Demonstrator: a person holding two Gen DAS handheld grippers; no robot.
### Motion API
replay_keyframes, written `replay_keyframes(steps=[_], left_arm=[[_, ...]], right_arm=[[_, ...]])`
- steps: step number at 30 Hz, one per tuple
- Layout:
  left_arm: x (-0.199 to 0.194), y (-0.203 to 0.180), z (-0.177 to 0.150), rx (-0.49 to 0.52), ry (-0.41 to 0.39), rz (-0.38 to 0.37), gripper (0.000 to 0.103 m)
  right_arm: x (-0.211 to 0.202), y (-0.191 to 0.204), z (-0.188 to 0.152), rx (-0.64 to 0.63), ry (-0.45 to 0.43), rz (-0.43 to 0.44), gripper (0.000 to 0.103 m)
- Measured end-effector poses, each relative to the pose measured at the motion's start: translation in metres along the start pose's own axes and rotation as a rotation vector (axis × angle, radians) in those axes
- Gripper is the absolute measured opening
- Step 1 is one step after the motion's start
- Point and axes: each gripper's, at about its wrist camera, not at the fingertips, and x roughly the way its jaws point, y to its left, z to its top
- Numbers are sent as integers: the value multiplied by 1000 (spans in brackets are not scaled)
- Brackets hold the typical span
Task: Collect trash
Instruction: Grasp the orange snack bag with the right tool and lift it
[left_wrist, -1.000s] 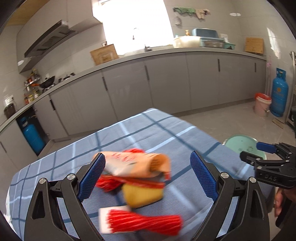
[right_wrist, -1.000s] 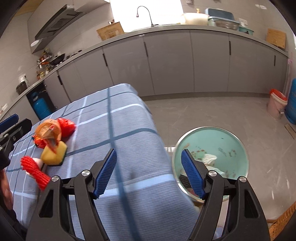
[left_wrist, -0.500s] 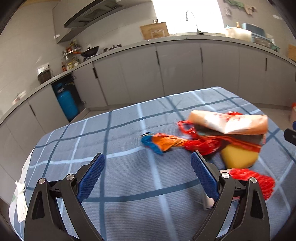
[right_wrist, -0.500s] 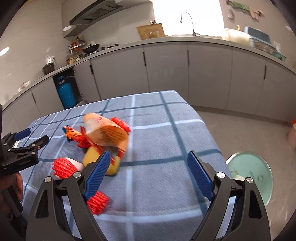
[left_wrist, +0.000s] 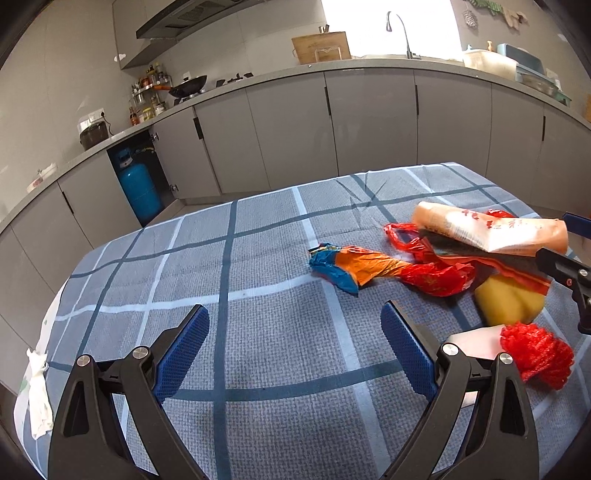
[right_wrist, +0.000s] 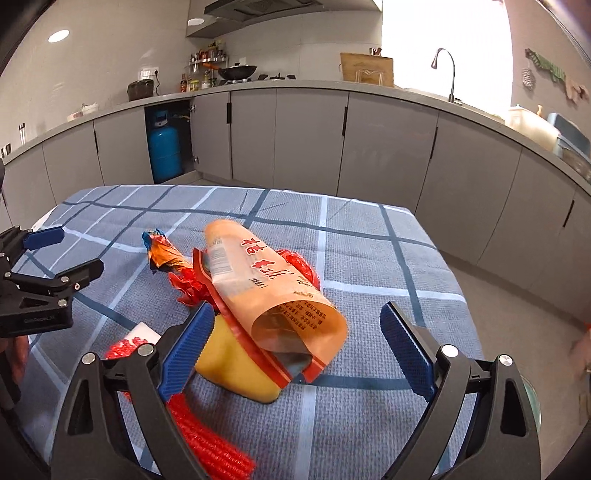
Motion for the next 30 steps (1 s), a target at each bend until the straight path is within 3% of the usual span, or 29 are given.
replay_keyframes(steps=[2,3,5,6,9,14,22,30], left_arm=[[3,2,-1,-4,7,5,93],[5,3,-1,-5,11,6,93],[7,3,-2,-4,19,7,93],[8,2,-2,-4,22,6,93],[9,-1,-3,3,25,3,93],[9,-4,-3,6,28,-1,93],[18,-7,11,16,5,12,93],[51,-24,39,48,2,15,92]], right_arm=[[4,0,-1,-3,14,18,83],[6,0,-1,-5,26,31,69],[9,-2,-4,-4,46,44,53],[10,-3,-6,-2,54,48,35],[11,-4,-11,6,64,78,14],[-1,-1,-14,6,22,99,6],[-34,-7,-9,65,-105,58,5],[-40,-4,-8,50,-120,23,5]])
